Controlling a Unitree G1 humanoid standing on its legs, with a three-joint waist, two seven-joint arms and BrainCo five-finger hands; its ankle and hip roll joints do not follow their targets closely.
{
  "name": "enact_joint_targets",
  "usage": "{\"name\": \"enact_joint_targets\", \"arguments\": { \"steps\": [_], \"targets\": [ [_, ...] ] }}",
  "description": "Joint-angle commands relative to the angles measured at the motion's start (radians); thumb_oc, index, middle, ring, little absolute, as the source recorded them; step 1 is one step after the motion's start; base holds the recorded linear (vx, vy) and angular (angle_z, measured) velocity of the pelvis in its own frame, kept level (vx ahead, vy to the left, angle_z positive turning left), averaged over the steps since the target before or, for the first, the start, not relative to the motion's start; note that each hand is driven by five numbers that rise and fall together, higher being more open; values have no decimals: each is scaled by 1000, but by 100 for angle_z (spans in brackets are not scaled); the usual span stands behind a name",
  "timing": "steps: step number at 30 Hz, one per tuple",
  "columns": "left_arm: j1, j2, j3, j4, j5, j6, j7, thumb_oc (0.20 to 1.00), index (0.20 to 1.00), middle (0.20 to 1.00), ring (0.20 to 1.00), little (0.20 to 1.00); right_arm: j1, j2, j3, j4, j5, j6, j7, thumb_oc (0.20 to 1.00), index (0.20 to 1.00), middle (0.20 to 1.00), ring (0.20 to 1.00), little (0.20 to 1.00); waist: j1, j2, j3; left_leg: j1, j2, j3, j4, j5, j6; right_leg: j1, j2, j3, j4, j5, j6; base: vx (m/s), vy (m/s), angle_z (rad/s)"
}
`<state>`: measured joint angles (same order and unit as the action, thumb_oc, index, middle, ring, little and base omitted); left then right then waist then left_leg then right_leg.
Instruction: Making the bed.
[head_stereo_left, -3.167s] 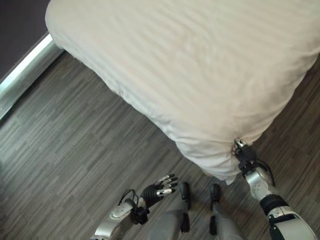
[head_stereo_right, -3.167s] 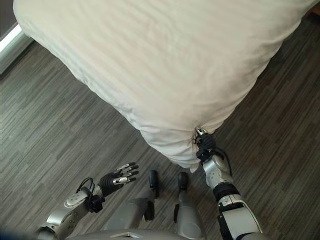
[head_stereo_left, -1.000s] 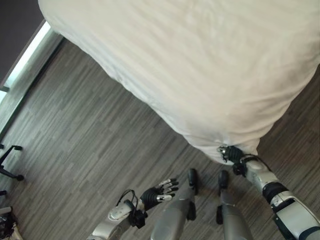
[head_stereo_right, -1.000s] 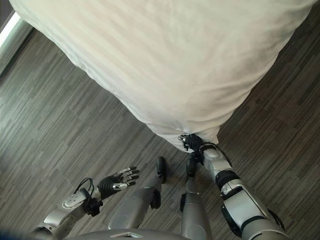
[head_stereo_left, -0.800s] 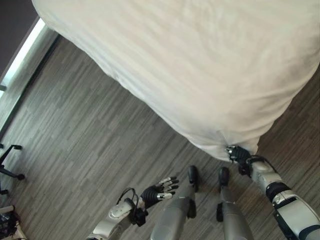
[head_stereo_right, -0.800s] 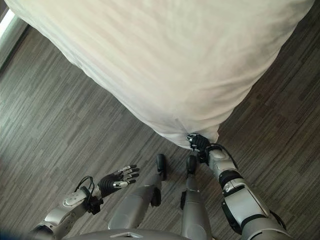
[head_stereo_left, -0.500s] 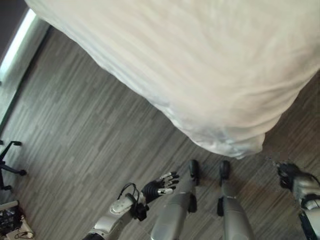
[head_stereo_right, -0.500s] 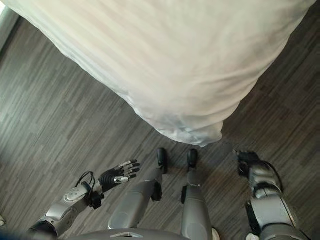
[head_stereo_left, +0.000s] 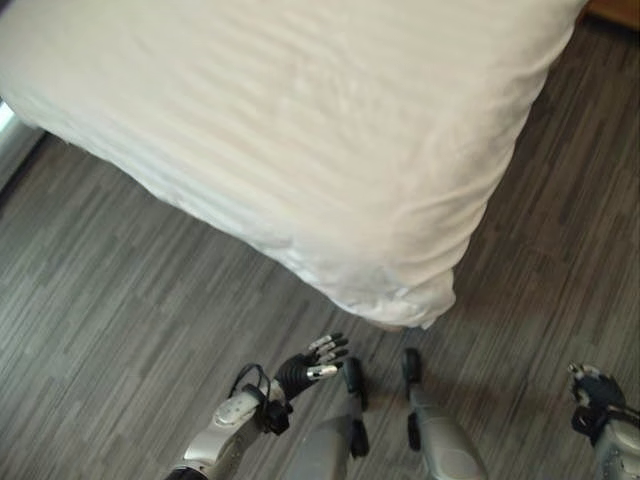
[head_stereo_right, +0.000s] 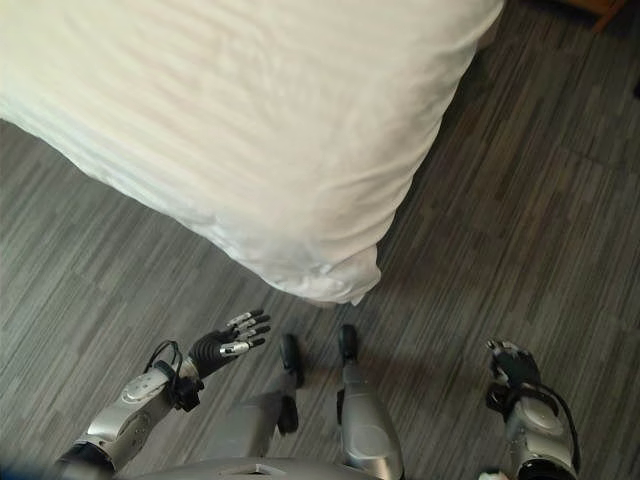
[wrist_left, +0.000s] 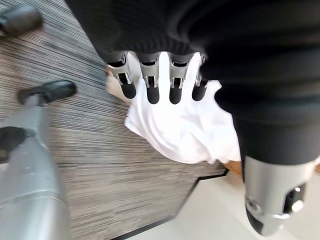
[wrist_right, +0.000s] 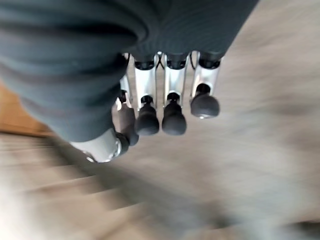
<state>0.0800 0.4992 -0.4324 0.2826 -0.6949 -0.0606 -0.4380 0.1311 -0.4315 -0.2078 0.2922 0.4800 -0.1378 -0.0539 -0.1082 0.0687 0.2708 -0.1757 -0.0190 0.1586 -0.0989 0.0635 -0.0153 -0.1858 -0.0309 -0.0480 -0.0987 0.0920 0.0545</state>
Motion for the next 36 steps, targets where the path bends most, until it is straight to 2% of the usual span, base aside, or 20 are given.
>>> {"name": "enact_joint_targets", "arguments": {
  "steps": [1,8,11,12,14,15,16,23,24,25,26,27,28,29,30,31,32,34,35,36],
  "targets": [
    [25,-16,-10,13,12,-23,6,1000,1000,1000,1000,1000,-24,-19,-44,-70,-22,-123,-52,200,200,200,200,200,10,-28,-131,85,40,-23,12,-35,-41,43,-69,-18,11,20,94,38,-43,7],
    [61,-41,22,18,23,-24,10,1000,1000,1000,1000,1000,-22,69,25,-297,36,-158,-1,200,200,200,200,200,26,-41,-193,137,45,-41,12,-33,-40,116,-62,-41,11,4,84,2,-39,14],
    [75,-51,35,26,22,-26,10,1000,1000,1000,1000,1000,6,106,106,-273,126,-144,66,200,200,200,200,200,36,-45,-212,152,46,-44,12,-32,-42,138,-60,-48,11,-2,81,-36,-41,3],
    [73,-68,46,37,25,-31,18,1000,1000,1000,1000,1000,44,138,193,-223,187,-110,123,200,200,200,200,200,45,-47,-219,161,46,-51,12,-28,-43,154,-58,-55,11,-5,78,-22,-35,12],
    [80,-81,64,42,39,-37,30,1000,1000,1000,1000,1000,99,169,227,-206,254,-78,166,200,200,200,200,200,43,-48,-222,169,47,-55,12,-27,-46,169,-59,-65,11,-9,75,-33,-48,21],
    [80,-81,64,42,39,-37,30,1000,1000,1000,1000,1000,99,169,227,-206,254,-78,166,501,501,501,501,501,43,-48,-222,169,47,-55,12,-27,-46,169,-59,-65,11,-9,75,-73,-79,24],
    [76,-90,81,39,44,-38,56,1000,1000,1000,1000,1000,118,190,283,-187,303,-46,178,1000,1000,1000,1000,1000,42,-47,-217,170,51,-59,12,-20,-50,173,-58,-71,13,-9,73,-73,-65,11],
    [83,-120,145,58,72,-68,95,1000,1000,1000,1000,1000,111,138,295,-225,261,-32,195,1000,1000,1000,1000,1000,29,-42,-199,213,70,-12,12,-12,-54,178,-44,-38,20,-10,66,-40,-45,-5],
    [81,-127,159,60,69,-71,105,1000,1000,1000,1000,1000,90,128,289,-228,257,-40,184,1000,1000,1000,1000,1000,25,-49,-189,210,73,6,63,-16,-56,177,-46,-22,23,-9,63,-183,-71,-59],
    [68,-134,170,51,47,-78,116,1000,1000,1000,1000,1000,27,107,300,-217,250,-59,165,1000,1000,1000,1000,1000,36,-72,-141,138,64,-57,274,-42,-67,147,-35,49,49,5,55,-189,-57,-73],
    [67,-133,170,51,47,-78,116,1000,1000,1000,1000,1000,26,107,300,-217,250,-59,165,1000,1000,1000,1000,1000,36,-73,-143,135,63,-57,274,-40,-67,143,-35,49,50,6,55,-277,-65,-131],
    [67,-149,174,35,37,-81,131,1000,1000,1000,1000,1000,-4,102,301,-211,247,-63,150,1000,1000,1000,1000,1000,47,-97,-126,127,0,-161,425,-88,-62,95,-15,151,72,42,63,-192,-19,-233],
    [58,-161,185,46,38,-81,139,1000,1000,1000,1000,1000,1,118,274,-198,262,-61,140,1000,1000,1000,1000,1000,23,-108,-132,156,-29,-195,537,-120,-57,56,18,238,79,78,78,-194,-20,-267],
    [57,-160,185,46,38,-81,139,1000,1000,1000,1000,1000,1,119,274,-198,262,-60,140,1000,1000,1000,1000,1000,23,-111,-134,154,-31,-194,534,-116,-56,53,15,240,78,80,79,-145,46,-253],
    [58,-162,187,31,26,-78,133,1000,1000,1000,1000,1000,0,124,262,-193,259,-59,147,1000,1000,1000,1000,1000,8,-105,-138,193,-53,-229,509,-134,-43,28,48,298,86,103,88,-142,86,-146],
    [57,-165,191,27,23,-86,139,1000,1000,1000,1000,1000,2,127,262,-190,250,-56,151,1000,1000,1000,1000,1000,1,-97,-145,229,-62,-245,430,-141,-28,5,64,317,84,120,100,-354,169,-150],
    [22,-161,178,24,16,-92,135,1000,1000,1000,1000,1000,16,134,217,-195,220,-72,131,1000,1000,1000,1000,1000,-42,-101,-160,289,-52,-220,220,-216,7,-34,93,363,38,171,126,-299,121,-143],
    [2,-157,172,37,36,-103,144,1000,1000,1000,1000,1000,19,142,214,-183,192,-74,117,1000,1000,1000,1000,1000,-53,-119,-163,306,-65,-201,124,-227,34,-71,100,364,31,214,141,-297,88,-164],
    [-18,-155,176,44,60,-126,166,1000,1000,1000,1000,1000,27,172,211,-160,157,-83,89,1000,1000,1000,1000,1000,-58,-126,-157,315,-83,-176,26,-199,57,-116,104,333,18,246,176,-290,60,-154],
    [-18,-154,177,44,60,-126,166,1000,1000,1000,1000,1000,27,173,212,-161,157,-83,89,1000,1000,1000,1000,1000,-58,-131,-159,312,-87,-175,23,-194,57,-120,100,335,17,249,176,-293,9,-122]
  ]
}}
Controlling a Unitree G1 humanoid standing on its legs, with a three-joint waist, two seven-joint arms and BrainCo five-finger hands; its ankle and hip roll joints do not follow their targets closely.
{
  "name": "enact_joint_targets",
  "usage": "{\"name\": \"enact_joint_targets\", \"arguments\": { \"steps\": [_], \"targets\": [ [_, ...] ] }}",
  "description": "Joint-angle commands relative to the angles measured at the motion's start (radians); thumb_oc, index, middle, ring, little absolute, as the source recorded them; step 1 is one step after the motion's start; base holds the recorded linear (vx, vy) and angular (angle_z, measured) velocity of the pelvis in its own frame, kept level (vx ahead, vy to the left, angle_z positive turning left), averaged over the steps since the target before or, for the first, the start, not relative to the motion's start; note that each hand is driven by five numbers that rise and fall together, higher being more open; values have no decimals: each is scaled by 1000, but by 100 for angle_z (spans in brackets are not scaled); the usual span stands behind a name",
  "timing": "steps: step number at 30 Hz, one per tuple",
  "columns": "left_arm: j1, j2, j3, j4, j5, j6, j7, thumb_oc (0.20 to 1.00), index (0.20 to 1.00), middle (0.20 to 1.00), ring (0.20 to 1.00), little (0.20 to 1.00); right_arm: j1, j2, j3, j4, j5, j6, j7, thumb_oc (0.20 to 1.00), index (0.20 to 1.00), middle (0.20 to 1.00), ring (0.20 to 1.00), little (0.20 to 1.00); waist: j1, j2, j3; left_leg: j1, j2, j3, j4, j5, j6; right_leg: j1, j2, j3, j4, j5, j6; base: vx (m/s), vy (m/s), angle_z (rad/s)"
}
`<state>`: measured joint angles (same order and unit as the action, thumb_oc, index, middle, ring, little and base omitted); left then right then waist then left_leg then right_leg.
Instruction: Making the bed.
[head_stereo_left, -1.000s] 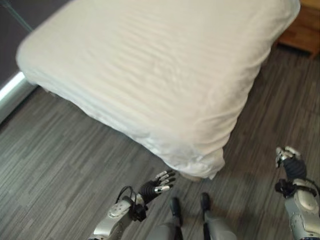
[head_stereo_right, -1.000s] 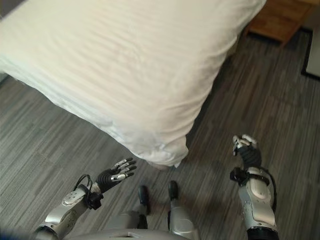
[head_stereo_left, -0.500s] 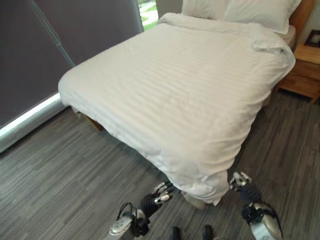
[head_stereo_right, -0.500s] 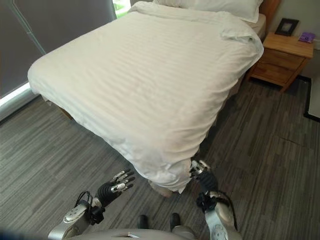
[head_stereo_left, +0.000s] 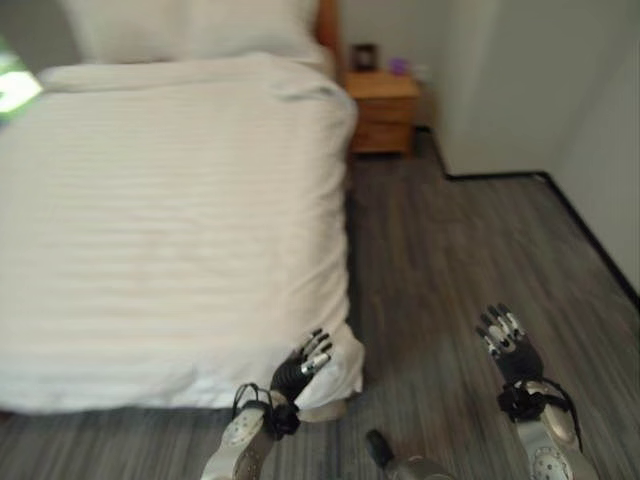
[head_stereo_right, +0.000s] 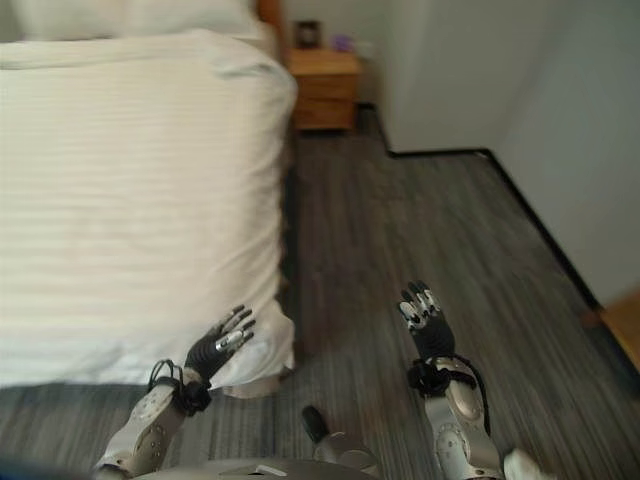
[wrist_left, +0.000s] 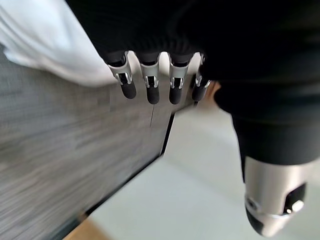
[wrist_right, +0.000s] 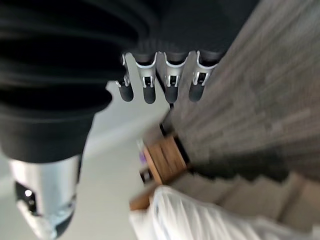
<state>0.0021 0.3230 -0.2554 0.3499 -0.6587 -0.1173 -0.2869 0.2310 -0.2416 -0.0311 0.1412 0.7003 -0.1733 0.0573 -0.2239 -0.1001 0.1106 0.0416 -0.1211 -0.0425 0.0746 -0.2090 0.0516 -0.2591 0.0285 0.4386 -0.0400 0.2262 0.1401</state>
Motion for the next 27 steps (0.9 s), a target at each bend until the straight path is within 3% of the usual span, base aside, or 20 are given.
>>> {"name": "enact_joint_targets", "arguments": {
  "steps": [1,2,3,4,6,7,8,9,10,11,12,13,18,24,27],
  "targets": [
    [60,28,13,-31,37,-79,33,1000,1000,1000,1000,1000,-66,-1,44,-4,-71,-47,-29,1000,1000,1000,1000,1000,57,39,13,92,20,54,-155,95,-10,-64,39,-183,-30,99,108,-309,-100,-160],
    [76,40,51,-67,41,-77,65,1000,1000,1000,1000,1000,-51,18,66,-8,-55,-34,-12,1000,1000,1000,1000,1000,92,56,42,68,52,108,-129,122,-20,-46,-29,-351,70,-2,71,-303,-97,-115],
    [76,41,52,-67,41,-77,65,1000,1000,1000,1000,1000,-51,18,66,-8,-55,-34,-12,1000,1000,1000,1000,1000,90,54,41,66,50,107,-129,124,-20,-48,-31,-351,71,-2,71,-345,-110,-118],
    [90,31,70,-73,17,-72,64,1000,1000,1000,1000,1000,-47,17,88,-11,-43,-22,11,1000,1000,1000,1000,1000,105,64,51,57,59,117,-134,142,-23,-21,-60,-388,115,-40,39,-220,-53,-82],
    [117,24,74,-99,4,-55,44,1000,1000,1000,1000,1000,-26,-22,97,-42,-113,2,42,1000,1000,1000,1000,1000,132,88,43,43,84,121,-142,161,-22,41,-114,-392,223,-105,10,-341,-103,-41],
    [129,27,68,-110,24,-53,41,1000,1000,1000,1000,1000,-31,-23,95,-42,-134,-2,34,1000,1000,1000,1000,1000,149,94,36,35,90,120,-133,161,-21,69,-146,-407,237,-109,10,-217,-84,19],
    [129,28,68,-110,24,-53,41,1000,1000,1000,1000,1000,-31,-22,95,-42,-134,-2,34,1000,1000,1000,1000,1000,149,93,34,31,89,120,-133,162,-21,66,-146,-406,235,-107,10,-79,-119,1],
    [138,20,57,-101,39,-53,43,1000,1000,1000,1000,1000,-53,-7,101,-22,-130,-10,14,1000,1000,1000,1000,1000,175,82,11,30,84,118,-127,154,-21,137,-183,-434,158,-89,24,-31,-84,-3],
    [138,20,57,-101,39,-53,43,1000,1000,1000,1000,1000,-53,-7,101,-21,-130,-10,14,1000,1000,1000,1000,1000,174,82,12,30,84,117,-127,154,-21,138,-183,-434,158,-88,24,-49,-178,-5],
    [147,6,63,-107,29,-54,53,1000,1000,1000,1000,1000,-67,18,117,-8,-84,-9,20,1000,1000,1000,1000,1000,193,67,-16,28,80,124,-132,152,-28,180,-178,-456,14,-95,36,-19,-94,-1],
    [148,6,63,-107,29,-54,53,1000,1000,1000,1000,1000,-67,17,117,-8,-83,-9,20,1000,1000,1000,1000,1000,193,67,-15,29,80,124,-132,151,-28,183,-178,-457,11,-93,36,-41,-200,-12],
    [166,0,86,-109,32,-56,60,1000,1000,1000,1000,1000,-75,10,145,-10,-68,-2,39,1000,1000,1000,1000,1000,211,57,-34,21,88,126,-124,152,-34,197,-153,-421,-41,-94,43,-20,-106,-29],
    [162,-18,83,-77,13,-49,67,1000,1000,1000,1000,1000,-53,3,139,-24,-31,5,51,1000,1000,1000,1000,1000,233,47,-38,27,101,92,-128,165,-44,231,-150,-436,-33,-114,30,-23,-131,-6],
    [166,-30,57,-86,41,-39,81,1000,1000,1000,1000,1000,-5,37,113,22,45,17,41,1000,1000,1000,1000,1000,226,53,-43,50,116,61,-127,170,-58,280,-140,-472,-36,-135,8,5,-57,30],
    [193,-18,55,-82,62,-34,76,1000,1000,1000,1000,1000,-4,38,140,-1,59,30,60,1000,1000,1000,1000,1000,243,59,-48,60,119,38,-125,173,-60,302,-139,-494,-32,-147,0,0,-24,10]
  ]
}}
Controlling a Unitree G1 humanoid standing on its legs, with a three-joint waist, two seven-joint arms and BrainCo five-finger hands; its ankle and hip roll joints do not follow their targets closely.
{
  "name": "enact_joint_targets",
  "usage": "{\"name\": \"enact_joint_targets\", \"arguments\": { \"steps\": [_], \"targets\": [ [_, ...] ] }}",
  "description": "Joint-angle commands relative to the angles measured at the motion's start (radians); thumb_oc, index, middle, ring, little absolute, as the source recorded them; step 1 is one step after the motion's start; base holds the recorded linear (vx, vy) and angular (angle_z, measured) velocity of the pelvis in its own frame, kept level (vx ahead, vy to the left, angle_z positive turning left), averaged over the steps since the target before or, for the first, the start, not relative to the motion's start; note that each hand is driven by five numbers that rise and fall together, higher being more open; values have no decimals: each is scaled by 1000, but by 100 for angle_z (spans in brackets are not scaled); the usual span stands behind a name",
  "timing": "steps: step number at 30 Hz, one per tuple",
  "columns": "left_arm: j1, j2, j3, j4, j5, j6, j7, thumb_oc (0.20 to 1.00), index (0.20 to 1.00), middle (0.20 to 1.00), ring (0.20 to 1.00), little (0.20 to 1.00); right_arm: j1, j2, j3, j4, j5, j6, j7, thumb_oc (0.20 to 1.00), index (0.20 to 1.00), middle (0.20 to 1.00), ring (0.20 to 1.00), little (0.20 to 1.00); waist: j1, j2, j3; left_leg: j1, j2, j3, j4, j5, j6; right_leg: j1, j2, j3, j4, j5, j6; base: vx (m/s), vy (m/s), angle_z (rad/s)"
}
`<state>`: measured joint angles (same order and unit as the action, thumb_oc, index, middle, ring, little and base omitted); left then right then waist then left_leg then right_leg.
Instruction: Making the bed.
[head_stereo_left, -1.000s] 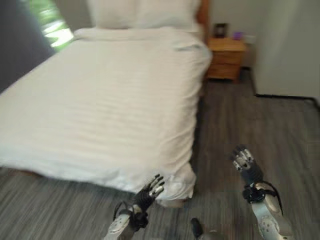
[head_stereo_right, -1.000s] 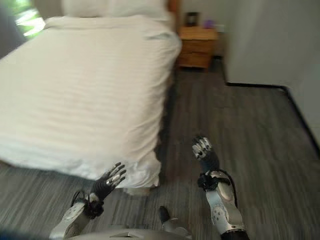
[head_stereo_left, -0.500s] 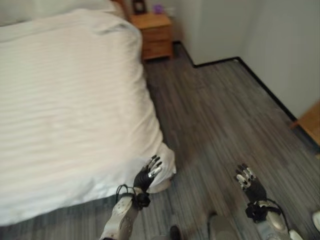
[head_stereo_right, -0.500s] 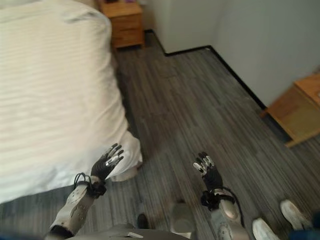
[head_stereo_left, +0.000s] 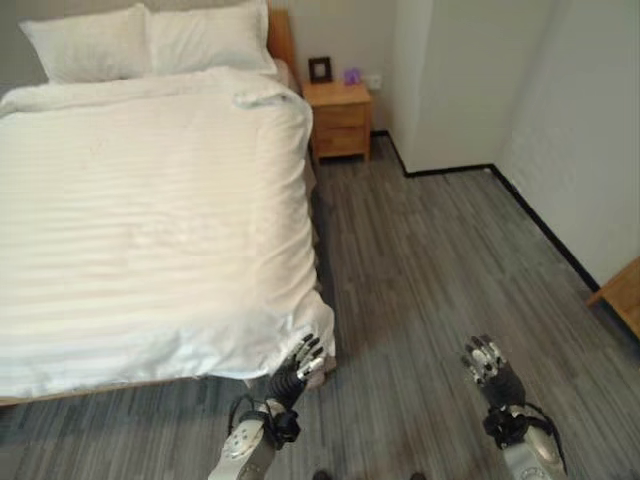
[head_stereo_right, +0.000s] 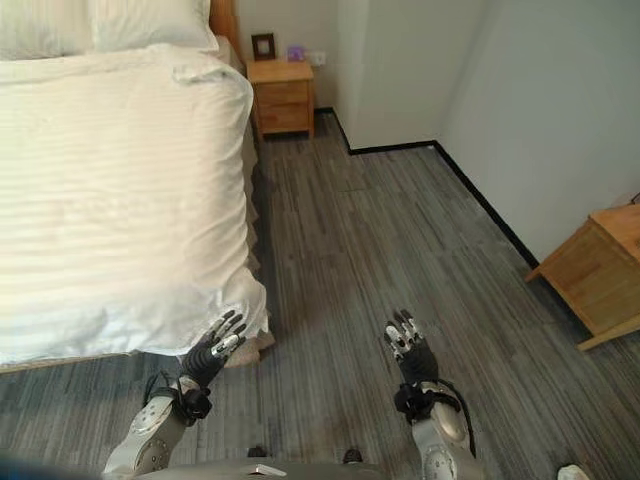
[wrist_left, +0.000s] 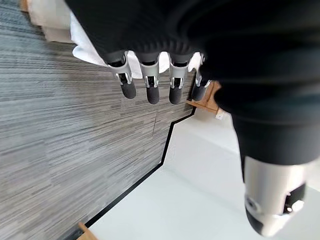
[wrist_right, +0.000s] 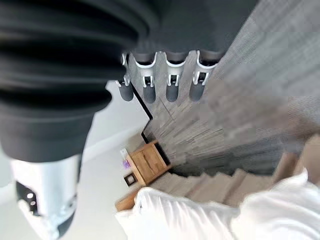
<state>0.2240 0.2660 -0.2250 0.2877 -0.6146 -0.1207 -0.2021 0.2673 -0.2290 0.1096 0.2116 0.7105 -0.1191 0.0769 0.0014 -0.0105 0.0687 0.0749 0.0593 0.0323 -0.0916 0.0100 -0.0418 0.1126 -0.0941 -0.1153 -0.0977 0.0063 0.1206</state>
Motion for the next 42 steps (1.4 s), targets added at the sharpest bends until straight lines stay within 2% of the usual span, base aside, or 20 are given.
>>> {"name": "enact_joint_targets", "arguments": {
  "steps": [1,3,4,8,12,15,17,20,23,26,27,28,29,32,35,36,37,38,39,42],
  "targets": [
    [-29,39,24,-20,18,-31,-9,1000,1000,1000,1000,1000,-40,26,-1,-71,49,-24,40,1000,1000,1000,1000,1000,17,-31,-6,27,-61,-37,41,-46,34,-69,-17,59,26,73,20,-17,0,17],
    [-30,43,19,-15,27,-29,-10,1000,1000,1000,1000,1000,-44,29,6,-85,57,-28,43,1000,1000,1000,1000,1000,21,-27,-4,27,-61,-46,41,-44,31,-67,-19,49,35,66,18,-40,31,17],
    [-64,-18,175,-21,74,-58,169,1000,1000,1000,1000,1000,-67,-72,-93,-94,-218,-51,-85,1000,1000,1000,1000,1000,7,4,16,-7,-19,-32,76,-47,2,-83,-1,-30,79,6,-10,-40,57,14],
    [-93,20,164,-54,122,-67,178,1000,1000,1000,1000,1000,-62,-34,-114,-86,-155,-71,-79,1000,1000,1000,1000,1000,-23,12,8,11,-37,-3,38,-46,14,-107,-25,-40,112,26,4,-103,168,16],
    [-97,31,183,-34,107,-68,179,1000,1000,1000,1000,1000,-88,-24,-61,-60,-137,-63,-59,1000,1000,1000,1000,1000,-6,19,28,18,-43,22,33,-52,36,-156,-49,-57,228,20,20,-102,117,-10],
    [-102,52,204,8,142,-60,209,1000,1000,1000,1000,1000,-101,-14,-23,-87,-114,-48,-53,1000,1000,1000,1000,1000,-12,22,56,10,-41,10,53,-53,37,-198,-53,8,298,41,44,-51,-26,-17],
    [-78,76,220,14,140,-56,190,1000,1000,1000,1000,1000,-87,-12,-32,-90,-138,-45,-44,1000,1000,1000,1000,1000,-3,29,52,13,-5,1,57,-61,17,-187,-161,6,240,103,47,66,-201,10],
    [-70,74,217,7,127,-55,176,1000,1000,1000,1000,1000,-91,4,-47,-61,-128,-45,-59,1000,1000,1000,1000,1000,-4,20,44,61,39,-17,28,-73,-10,-199,-225,18,134,173,78,150,-254,13],
    [-77,70,216,15,112,-59,188,1000,1000,1000,1000,1000,-117,22,-24,-53,-40,-51,-52,1000,1000,1000,1000,1000,-3,2,37,104,96,-15,13,-80,-46,-219,-216,64,93,187,106,236,-447,-6],
    [-91,69,214,32,97,-63,193,1000,1000,1000,1000,1000,-135,9,2,-50,-42,-51,-37,1000,1000,1000,1000,1000,-1,-8,34,109,140,-23,31,-64,-67,-220,-185,70,122,131,95,134,-423,1],
    [-100,57,212,37,76,-65,189,1000,1000,1000,1000,1000,-135,-21,31,-48,-52,-42,-19,1000,1000,1000,1000,1000,-6,-1,29,73,204,-41,90,50,-95,-206,-128,64,120,100,62,88,-345,18],
    [-100,57,212,37,76,-65,189,1000,1000,1000,1000,1000,-135,-21,31,-48,-52,-42,-19,1000,1000,1000,1000,1000,-6,-1,29,72,204,-41,90,50,-95,-206,-128,64,120,100,62,107,-633,23],
    [-123,28,196,42,47,-57,190,1000,1000,1000,1000,1000,-127,-44,31,-46,-34,-46,-14,1000,1000,1000,1000,1000,-10,-10,39,-14,229,-26,214,185,-79,-161,-92,30,89,89,25,19,-293,42],
    [-133,24,175,36,39,-46,165,1000,1000,1000,1000,1000,-105,-64,15,-47,-16,-45,-13,1000,1000,1000,1000,1000,-24,-40,60,-95,232,41,364,193,-53,-122,-81,-6,66,78,-14,56,-519,66],
    [-111,7,157,30,42,-35,143,1000,1000,1000,1000,1000,-77,-82,3,-29,-46,-8,1,1000,1000,1000,1000,1000,7,-68,65,-194,35,-12,435,79,-40,-74,-72,-4,42,67,-26,103,-264,2],
    [-111,6,156,30,42,-35,143,1000,1000,1000,1000,1000,-76,-82,2,-30,-46,-8,1,1000,1000,1000,1000,1000,6,-67,67,-194,34,-13,440,74,-39,-71,-73,-5,41,65,-25,132,-138,-20],
    [-98,-3,148,48,44,-29,136,1000,1000,1000,1000,1000,-68,-75,-7,-39,-27,-2,13,1000,1000,1000,1000,1000,3,-69,52,-169,-12,33,329,11,-8,-72,-54,-10,39,62,-21,98,-64,0],
    [-97,-3,147,49,44,-29,136,1000,1000,1000,1000,1000,-67,-75,-7,-39,-27,-2,13,1000,1000,1000,1000,1000,6,-70,55,-161,-14,36,323,12,-7,-68,-56,-7,38,61,-20,195,-102,10],
    [-83,-5,126,48,66,-28,132,1000,1000,1000,1000,1000,-53,-72,-4,-50,-45,-1,28,1000,1000,1000,1000,1000,11,-63,36,-131,-61,31,199,-6,17,-68,-26,-9,40,52,-20,109,-29,-6],
    [-82,1,108,40,84,-28,129,1000,1000,1000,1000,1000,-56,-78,4,-43,-90,-7,32,1000,1000,1000,1000,1000,20,-57,29,-127,-94,-13,132,20,23,-56,2,-12,35,44,-23,106,-45,5]
  ]
}}
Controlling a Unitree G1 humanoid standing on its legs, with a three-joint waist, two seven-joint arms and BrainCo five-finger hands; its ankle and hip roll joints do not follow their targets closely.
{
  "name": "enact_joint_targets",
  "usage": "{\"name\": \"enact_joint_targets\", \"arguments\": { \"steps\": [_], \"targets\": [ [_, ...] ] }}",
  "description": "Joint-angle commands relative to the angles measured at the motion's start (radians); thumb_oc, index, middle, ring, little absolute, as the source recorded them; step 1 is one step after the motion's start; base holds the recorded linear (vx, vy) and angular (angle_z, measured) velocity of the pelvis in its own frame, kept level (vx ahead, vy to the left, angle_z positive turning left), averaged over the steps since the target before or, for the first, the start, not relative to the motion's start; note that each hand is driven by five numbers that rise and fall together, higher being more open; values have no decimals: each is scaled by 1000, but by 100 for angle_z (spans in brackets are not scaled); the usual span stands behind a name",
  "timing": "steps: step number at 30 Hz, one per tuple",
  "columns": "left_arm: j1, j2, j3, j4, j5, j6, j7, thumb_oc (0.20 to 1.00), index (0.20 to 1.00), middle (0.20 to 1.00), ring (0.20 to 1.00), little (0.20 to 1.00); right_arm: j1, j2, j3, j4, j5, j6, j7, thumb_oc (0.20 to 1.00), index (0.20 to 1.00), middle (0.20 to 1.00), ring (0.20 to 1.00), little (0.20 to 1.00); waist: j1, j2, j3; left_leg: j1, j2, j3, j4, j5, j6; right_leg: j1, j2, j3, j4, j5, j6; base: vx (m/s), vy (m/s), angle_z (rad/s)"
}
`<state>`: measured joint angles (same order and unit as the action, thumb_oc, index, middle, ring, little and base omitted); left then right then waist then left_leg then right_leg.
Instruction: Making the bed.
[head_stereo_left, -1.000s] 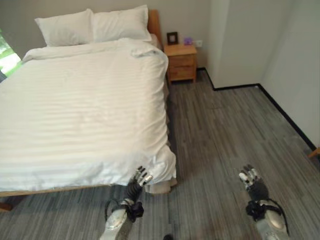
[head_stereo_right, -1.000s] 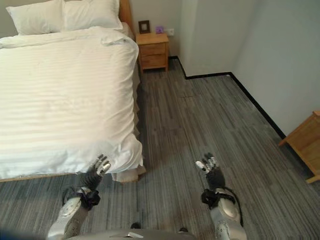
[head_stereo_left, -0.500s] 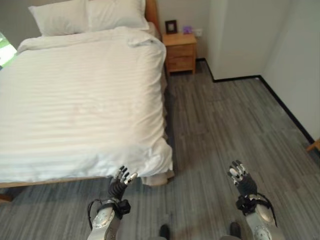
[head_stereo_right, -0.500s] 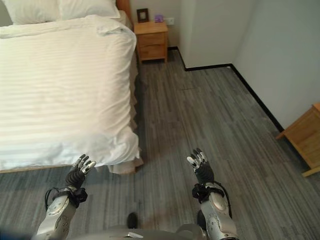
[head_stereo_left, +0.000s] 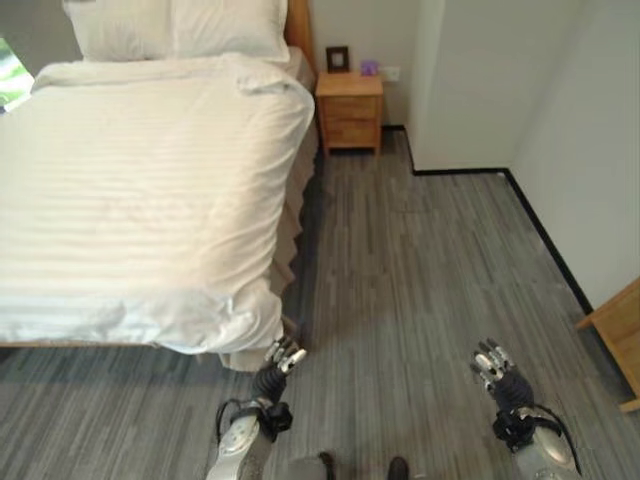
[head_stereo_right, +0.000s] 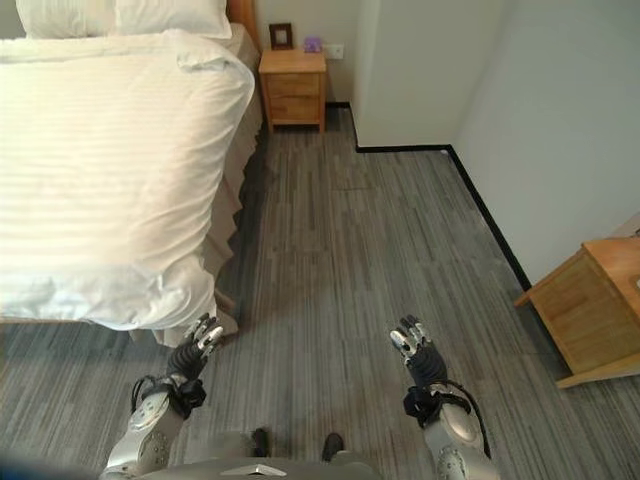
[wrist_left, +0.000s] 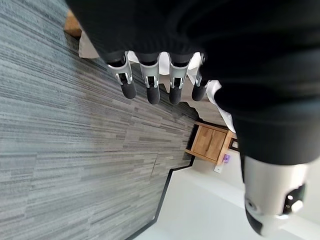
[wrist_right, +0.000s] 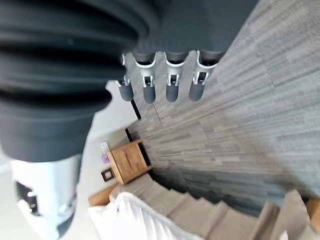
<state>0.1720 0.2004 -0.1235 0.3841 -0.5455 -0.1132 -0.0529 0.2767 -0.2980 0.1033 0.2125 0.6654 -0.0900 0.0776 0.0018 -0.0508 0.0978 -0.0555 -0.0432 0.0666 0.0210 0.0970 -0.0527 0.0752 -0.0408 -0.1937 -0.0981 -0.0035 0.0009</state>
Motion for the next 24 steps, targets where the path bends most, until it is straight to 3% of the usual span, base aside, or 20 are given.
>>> {"name": "enact_joint_targets", "arguments": {
  "steps": [1,6,13,15,16,18,19,21,22,23,24],
  "targets": [
    [-34,73,2,-61,19,-33,-24,1000,1000,1000,1000,1000,-70,-5,14,-40,-43,-34,29,1000,1000,1000,1000,1000,19,-17,0,12,8,-48,14,-70,35,-14,-42,64,35,49,97,62,-40,-10],
    [-56,80,-7,-75,3,-35,-21,1000,1000,1000,1000,1000,-83,32,39,-15,-6,-33,25,1000,1000,1000,1000,1000,14,-15,-18,49,8,-38,-21,-71,48,10,-33,43,14,41,97,76,39,1],
    [-36,106,82,-72,53,-51,27,1000,1000,1000,1000,1000,-142,27,14,-43,-77,-52,12,1000,1000,1000,1000,1000,42,-6,-13,49,-9,-25,13,-116,66,21,-67,28,50,13,107,88,122,5],
    [-33,114,118,-84,57,-59,50,1000,1000,1000,1000,1000,-181,27,2,-47,-84,-67,-10,1000,1000,1000,1000,1000,56,14,2,56,-13,-17,19,-145,91,-59,-94,30,224,5,135,99,147,0],
    [-33,113,119,-84,57,-59,50,1000,1000,1000,1000,1000,-181,27,2,-47,-84,-67,-10,1000,1000,1000,1000,1000,58,13,1,54,-13,-15,20,-145,92,-64,-95,33,230,2,136,68,115,-5],
    [-33,120,137,-93,72,-61,69,1000,1000,1000,1000,1000,-200,33,3,-61,-96,-78,-26,1000,1000,1000,1000,1000,64,28,22,85,-22,-3,10,-164,120,-152,-136,33,433,84,170,197,172,-19],
    [-39,128,139,-107,76,-68,76,1000,1000,1000,1000,1000,-202,39,3,-73,-105,-76,-31,1000,1000,1000,1000,1000,41,46,40,138,-11,-14,-22,-172,128,-258,-125,47,515,131,177,251,150,-32],
    [-53,131,137,-110,79,-69,76,1000,1000,1000,1000,1000,-201,41,-4,-75,-103,-79,-32,1000,1000,1000,1000,1000,24,51,42,171,-9,-16,-33,-173,122,-301,-113,43,485,123,169,341,77,-13],
    [-63,133,134,-125,77,-69,71,1000,1000,1000,1000,1000,-195,39,-14,-79,-104,-78,-32,1000,1000,1000,1000,1000,6,55,43,213,-5,-28,-51,-184,116,-329,-109,36,441,123,166,726,15,10],
    [-81,135,121,-137,70,-73,63,1000,1000,1000,1000,1000,-177,33,-26,-80,-98,-78,-37,1000,1000,1000,1000,1000,-38,56,41,293,3,-61,-80,-212,96,-360,-80,36,310,127,163,586,-18,27],
    [-80,134,120,-137,70,-73,63,1000,1000,1000,1000,1000,-176,32,-26,-81,-98,-78,-37,1000,1000,1000,1000,1000,-42,63,46,303,11,-64,-84,-214,95,-347,-74,28,302,127,163,607,-61,50]
  ]
}}
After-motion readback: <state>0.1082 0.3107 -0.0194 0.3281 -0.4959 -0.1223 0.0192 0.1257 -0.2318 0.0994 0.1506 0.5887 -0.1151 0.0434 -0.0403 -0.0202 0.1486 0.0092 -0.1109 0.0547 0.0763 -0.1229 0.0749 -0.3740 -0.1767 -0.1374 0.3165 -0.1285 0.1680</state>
